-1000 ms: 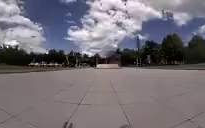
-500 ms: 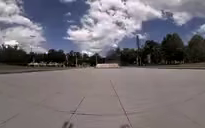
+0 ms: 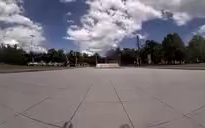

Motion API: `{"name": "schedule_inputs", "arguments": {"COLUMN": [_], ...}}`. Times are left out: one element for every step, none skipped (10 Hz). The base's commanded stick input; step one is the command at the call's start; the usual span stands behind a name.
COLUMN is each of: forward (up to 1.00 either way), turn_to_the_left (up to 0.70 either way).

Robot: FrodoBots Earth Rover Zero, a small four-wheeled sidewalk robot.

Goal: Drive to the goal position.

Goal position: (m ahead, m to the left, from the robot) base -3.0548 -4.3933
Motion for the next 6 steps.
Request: {"name": "schedule_inputs", "arguments": {"forward": [0.7, 0.7, 0.7, 0.7, 0.7, 0.7], "turn_to_the_left": [0.0, 0.0, 0.0, 0.0, 0.0, 0.0]}}
